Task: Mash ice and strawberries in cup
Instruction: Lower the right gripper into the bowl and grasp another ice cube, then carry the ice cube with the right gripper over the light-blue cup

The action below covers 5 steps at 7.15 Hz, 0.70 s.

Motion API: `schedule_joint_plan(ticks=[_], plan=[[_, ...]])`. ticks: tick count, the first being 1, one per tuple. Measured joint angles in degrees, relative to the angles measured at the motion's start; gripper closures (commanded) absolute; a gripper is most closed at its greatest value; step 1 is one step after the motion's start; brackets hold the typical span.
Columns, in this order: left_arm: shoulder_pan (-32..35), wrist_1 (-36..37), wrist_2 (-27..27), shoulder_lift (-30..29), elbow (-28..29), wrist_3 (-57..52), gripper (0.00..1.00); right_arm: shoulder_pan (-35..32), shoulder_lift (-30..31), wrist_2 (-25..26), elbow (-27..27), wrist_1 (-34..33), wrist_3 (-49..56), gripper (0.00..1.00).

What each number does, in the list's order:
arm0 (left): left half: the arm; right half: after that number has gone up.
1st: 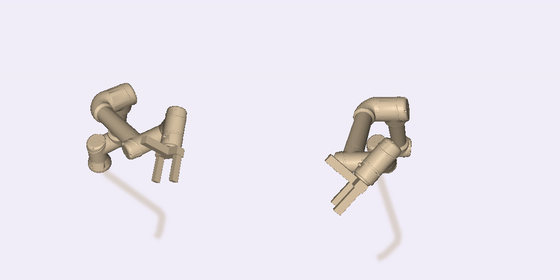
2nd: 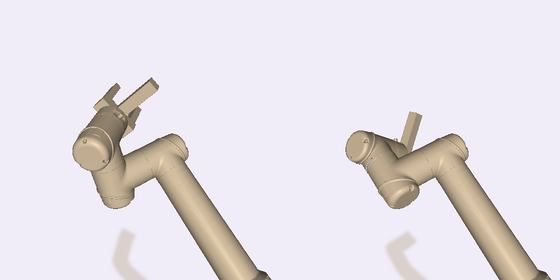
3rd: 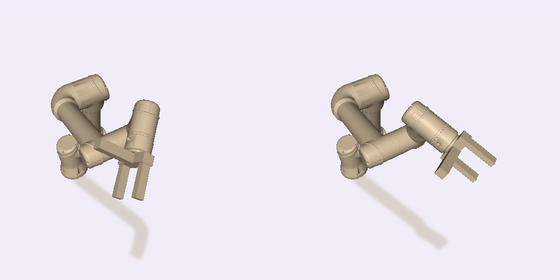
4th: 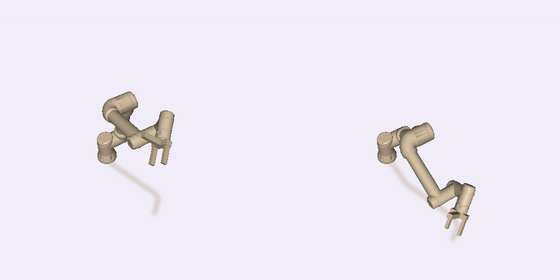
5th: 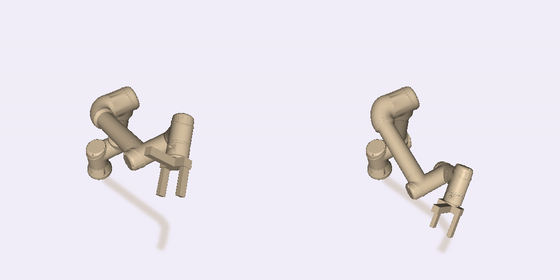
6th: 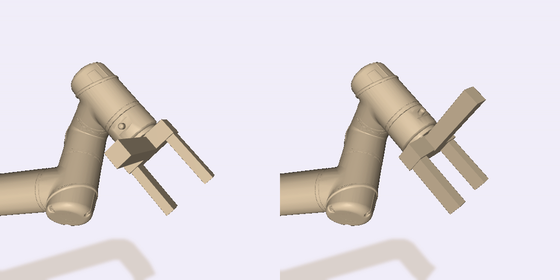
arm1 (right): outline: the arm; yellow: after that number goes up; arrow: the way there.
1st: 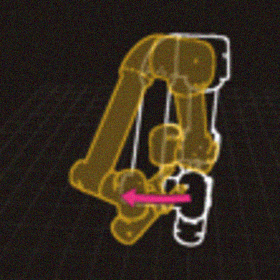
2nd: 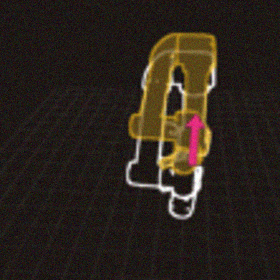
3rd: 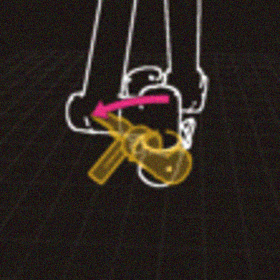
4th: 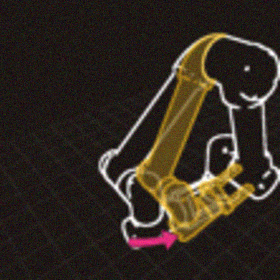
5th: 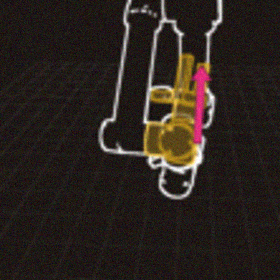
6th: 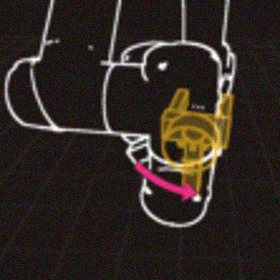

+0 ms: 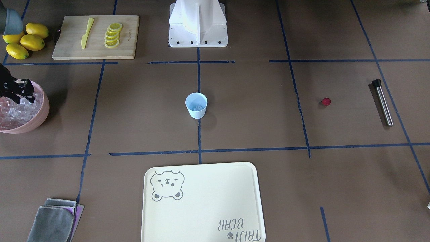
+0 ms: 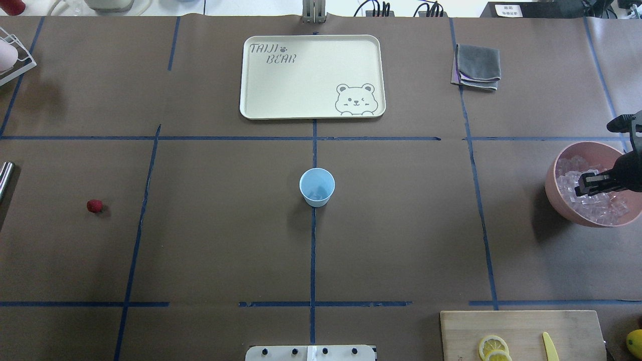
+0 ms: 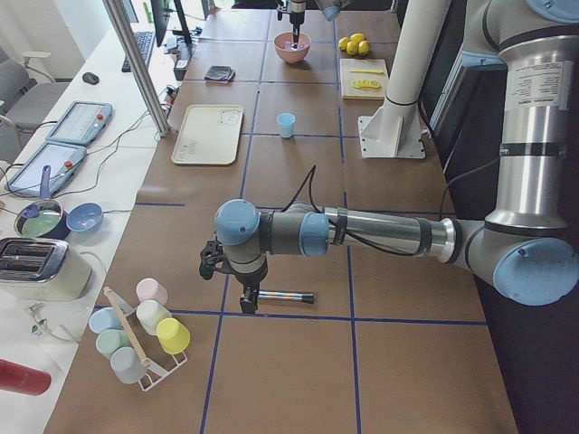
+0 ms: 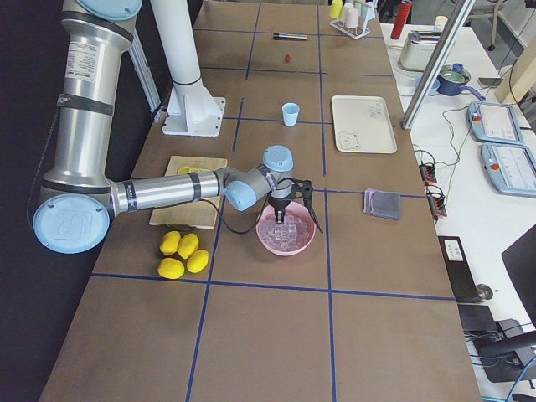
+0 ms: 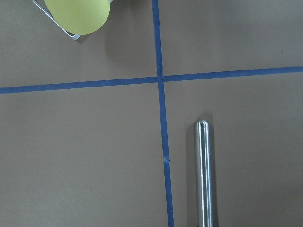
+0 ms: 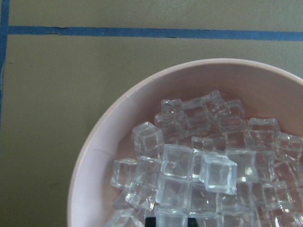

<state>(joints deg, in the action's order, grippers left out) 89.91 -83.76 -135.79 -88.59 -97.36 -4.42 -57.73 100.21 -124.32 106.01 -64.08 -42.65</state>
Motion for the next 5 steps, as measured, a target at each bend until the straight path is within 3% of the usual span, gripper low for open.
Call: schedule_joint_plan(ticks=[3,4,5], plan=[[0.0,0.0,0.0,0.0,-0.6,0.1,0.00,-2.6,1.1,-1.7,6.2,-2.8,0.3,1.00],[0.0,0.0,0.0,0.0,-0.7,0.1,0.00,-3.4,-0.7,-2.5,9.8,-7.7,0.3,1.00],[0.0,0.1,0.0,0.0,-0.9,0.0,0.00,-3.0,-6.6,-2.7,12.6,-15.8,0.1,1.00]])
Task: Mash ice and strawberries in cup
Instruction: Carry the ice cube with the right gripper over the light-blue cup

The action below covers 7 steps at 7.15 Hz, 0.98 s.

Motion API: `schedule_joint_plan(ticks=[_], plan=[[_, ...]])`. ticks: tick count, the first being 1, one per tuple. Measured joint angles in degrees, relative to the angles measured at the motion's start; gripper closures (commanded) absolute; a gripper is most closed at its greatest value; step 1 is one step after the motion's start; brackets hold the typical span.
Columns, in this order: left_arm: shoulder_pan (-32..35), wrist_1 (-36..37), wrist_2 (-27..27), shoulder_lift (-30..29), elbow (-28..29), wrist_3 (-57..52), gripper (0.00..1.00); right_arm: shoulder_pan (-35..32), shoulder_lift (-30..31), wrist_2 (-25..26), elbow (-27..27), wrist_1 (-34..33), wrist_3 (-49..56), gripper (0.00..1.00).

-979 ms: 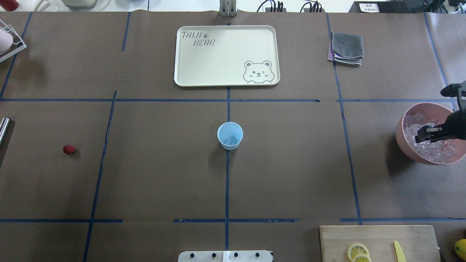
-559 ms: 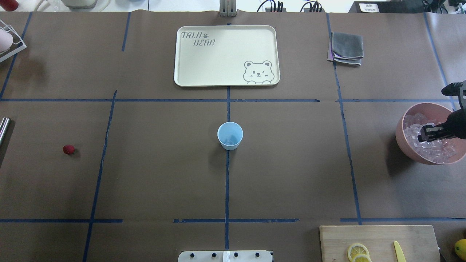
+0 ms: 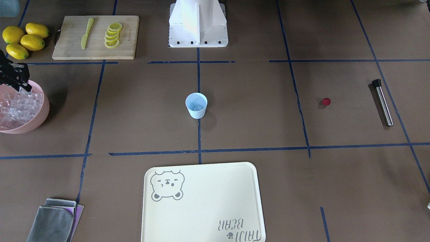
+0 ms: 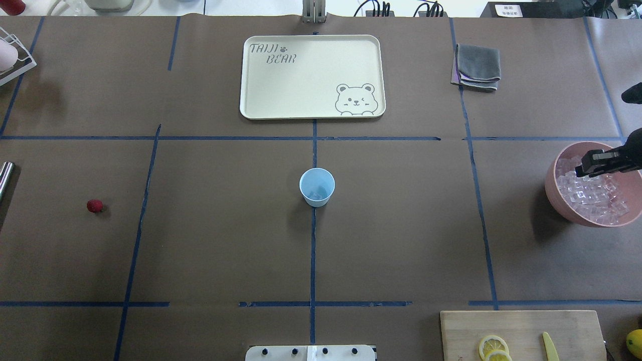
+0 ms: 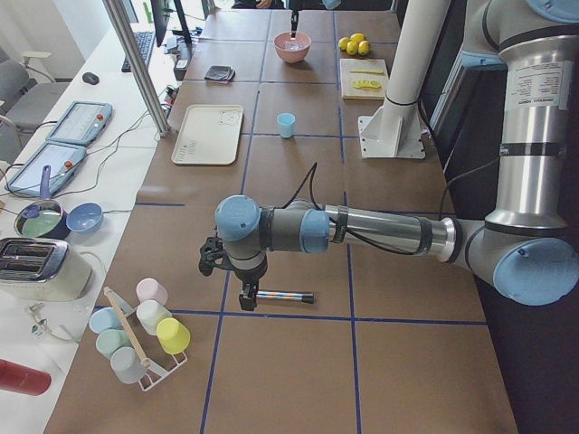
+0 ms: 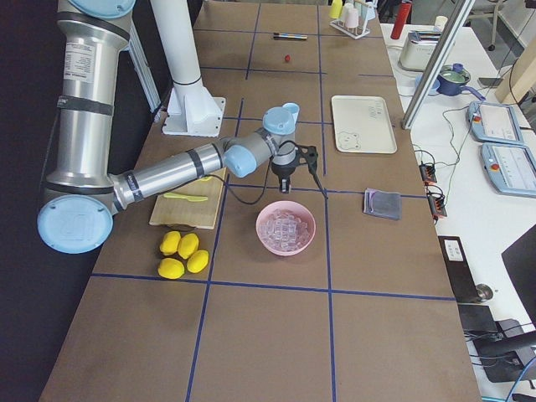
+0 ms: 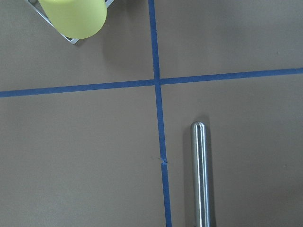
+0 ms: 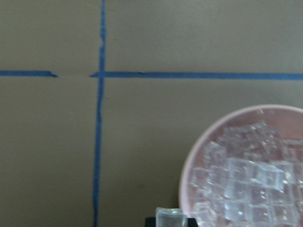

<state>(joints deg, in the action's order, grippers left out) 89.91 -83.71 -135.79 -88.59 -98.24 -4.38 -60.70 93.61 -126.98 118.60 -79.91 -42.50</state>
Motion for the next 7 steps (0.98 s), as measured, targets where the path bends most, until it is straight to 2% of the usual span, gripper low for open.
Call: schedule_joint_plan(ticks=[2,3,5,7], plan=[[0.0,0.0,0.0,0.1,-0.1,0.0,0.00,5.8,-18.9,1.7,1.2,-19.6,-1.4,1.00],[0.0,0.0,0.0,0.1,-0.1,0.0,0.00,10.2,-26.8,4.0,0.2,-25.4,-5.2,1.00],[0.0,0.1,0.0,0.2,-0.1,0.1,0.00,19.0,-39.3,9.7,-6.0,-28.1,-15.4,1.00],[0.0,0.1,0.0,0.2,-0.1,0.1,0.00,26.4,-48.7,16.2,-16.3,-24.7,-21.8,0.99]])
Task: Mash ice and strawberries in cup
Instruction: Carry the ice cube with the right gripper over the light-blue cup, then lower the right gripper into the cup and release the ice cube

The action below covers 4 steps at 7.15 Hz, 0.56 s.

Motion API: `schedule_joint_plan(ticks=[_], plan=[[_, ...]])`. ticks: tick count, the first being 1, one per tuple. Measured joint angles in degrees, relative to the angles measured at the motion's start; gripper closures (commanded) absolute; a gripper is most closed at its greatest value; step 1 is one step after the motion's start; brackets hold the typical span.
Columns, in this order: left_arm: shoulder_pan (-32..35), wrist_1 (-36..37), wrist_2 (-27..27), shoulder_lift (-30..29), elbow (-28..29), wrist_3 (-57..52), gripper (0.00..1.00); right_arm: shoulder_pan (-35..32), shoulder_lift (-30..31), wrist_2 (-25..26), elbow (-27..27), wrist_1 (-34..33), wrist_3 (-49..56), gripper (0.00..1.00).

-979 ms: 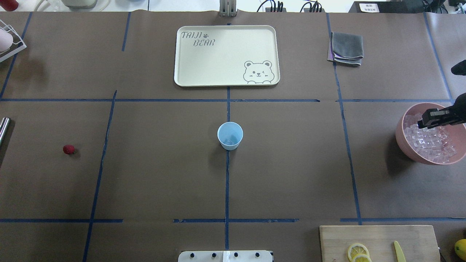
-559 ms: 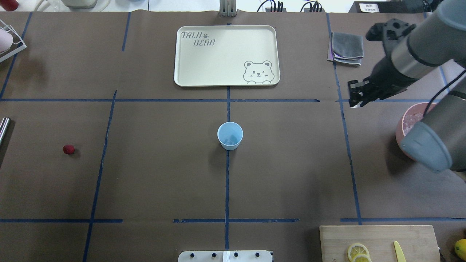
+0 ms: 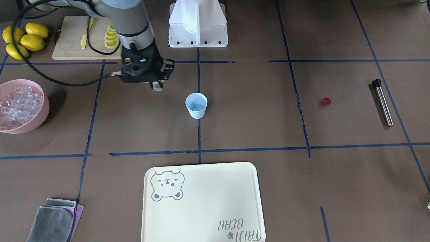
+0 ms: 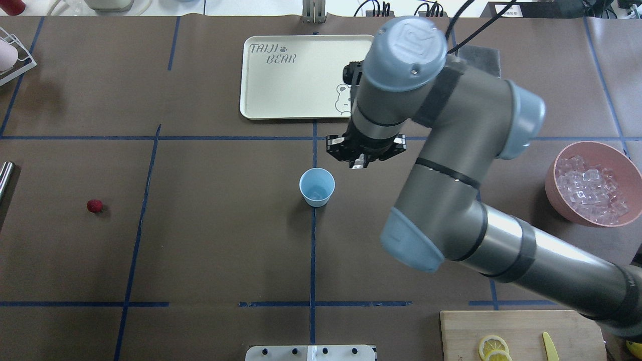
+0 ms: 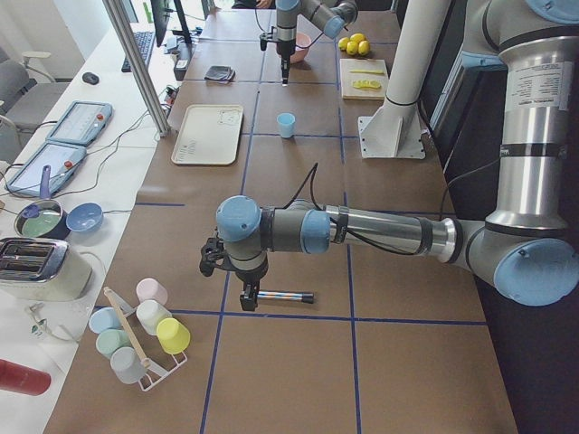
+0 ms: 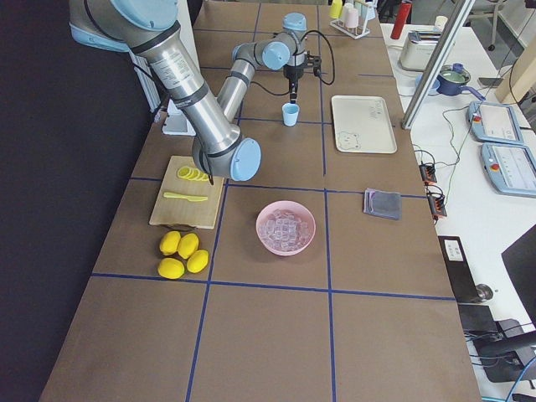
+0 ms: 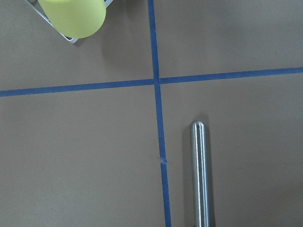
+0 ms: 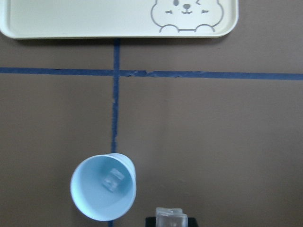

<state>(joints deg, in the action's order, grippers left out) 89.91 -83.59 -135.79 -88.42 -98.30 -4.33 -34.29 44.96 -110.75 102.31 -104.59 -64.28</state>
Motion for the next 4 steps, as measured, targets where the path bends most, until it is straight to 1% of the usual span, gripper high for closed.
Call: schedule_joint_plan(ticks=[1,2,4], plan=[[0.0,0.0,0.0,0.0,0.0,0.0,0.00,2.3,-3.4,2.3,-5.6,2.8,-2.3,0.99],[0.0,0.0,0.0,0.0,0.0,0.0,0.00,3.4,-6.0,3.5,-9.8,4.2,-3.6,0.99],[0.0,0.1,0.0,0.0,-0.1,0.0,0.00,4.2,-7.0,3.9,-12.2,4.6,-4.4,0.98]])
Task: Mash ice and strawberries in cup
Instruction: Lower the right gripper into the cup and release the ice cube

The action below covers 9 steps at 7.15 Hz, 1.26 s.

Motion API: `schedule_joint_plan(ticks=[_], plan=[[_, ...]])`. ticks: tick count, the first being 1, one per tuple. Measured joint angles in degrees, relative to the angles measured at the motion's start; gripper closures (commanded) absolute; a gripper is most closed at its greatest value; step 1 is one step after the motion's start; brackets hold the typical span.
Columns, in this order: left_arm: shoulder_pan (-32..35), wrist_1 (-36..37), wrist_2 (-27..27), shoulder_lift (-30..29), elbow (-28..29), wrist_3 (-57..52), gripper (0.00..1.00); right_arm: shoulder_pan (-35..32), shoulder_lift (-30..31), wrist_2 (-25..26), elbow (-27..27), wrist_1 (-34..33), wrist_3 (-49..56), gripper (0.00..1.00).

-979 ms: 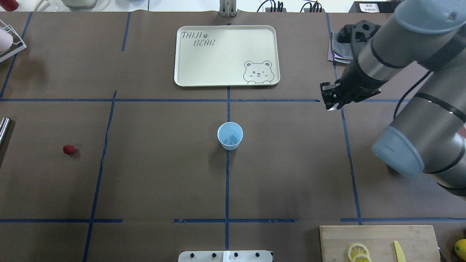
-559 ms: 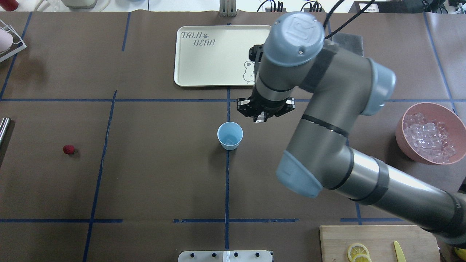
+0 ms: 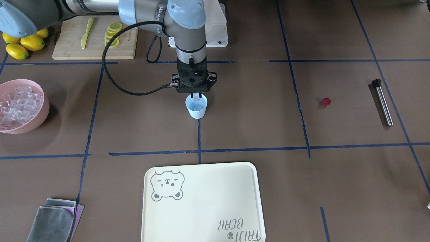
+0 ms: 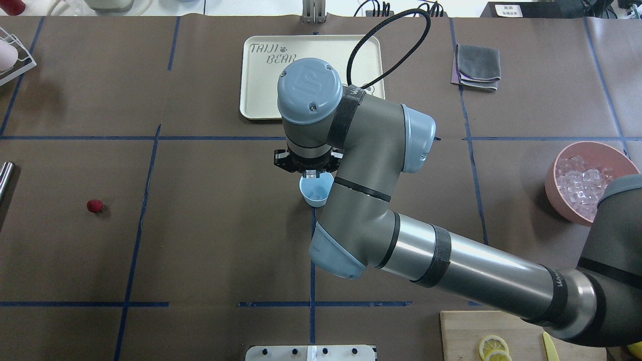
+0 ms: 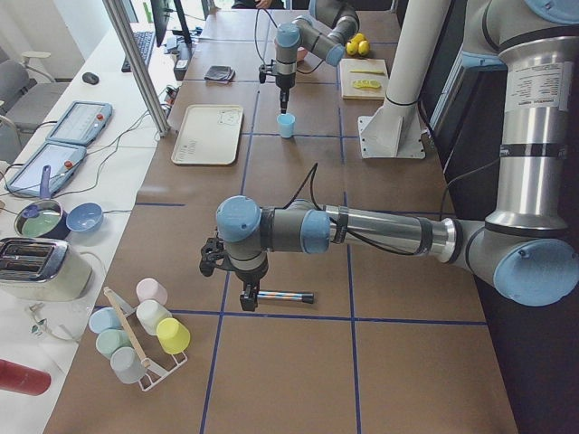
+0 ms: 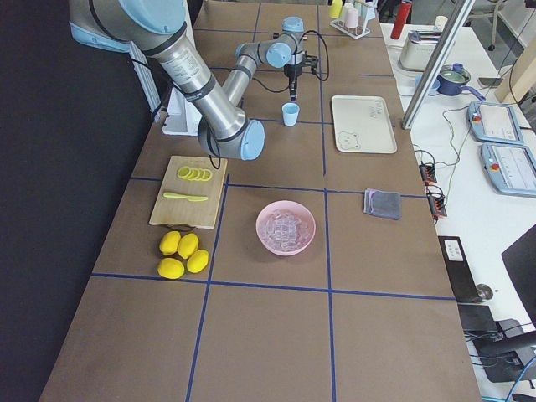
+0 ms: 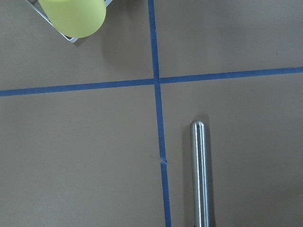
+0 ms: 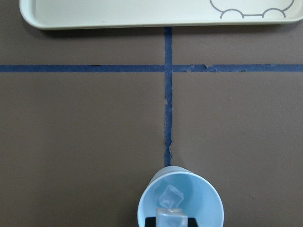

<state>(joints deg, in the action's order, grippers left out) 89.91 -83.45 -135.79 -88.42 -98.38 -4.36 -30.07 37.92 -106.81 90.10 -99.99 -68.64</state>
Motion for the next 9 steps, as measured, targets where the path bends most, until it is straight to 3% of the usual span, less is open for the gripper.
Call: schedule_joint_plan(ticks=[2,3,4,5,9], plan=[[0.0,0.1,0.0,0.0,0.0,0.0,0.00,0.4,0.7,0.0,-0.3,-0.5,-0.1,0.97],[0.0,0.1,-0.2,0.0,0.0,0.0,0.00,0.4,1.0,-0.1,-0.2,-0.9,-0.1,0.84],[0.0,0.1,-0.9,0.0,0.0,0.0,0.00,0.4,1.0,-0.2,-0.1,-1.0,-0.1,0.64],[0.0,0.2,-1.6,0.0,0.0,0.0,0.00,0.4,1.0,-0.3,-0.1,-1.1,-0.1,0.58],[0.0,0.2,-2.3,-0.1,0.0,0.1,0.00,0.4,1.1,-0.4,-0.1,-1.1,-0.1,0.53]])
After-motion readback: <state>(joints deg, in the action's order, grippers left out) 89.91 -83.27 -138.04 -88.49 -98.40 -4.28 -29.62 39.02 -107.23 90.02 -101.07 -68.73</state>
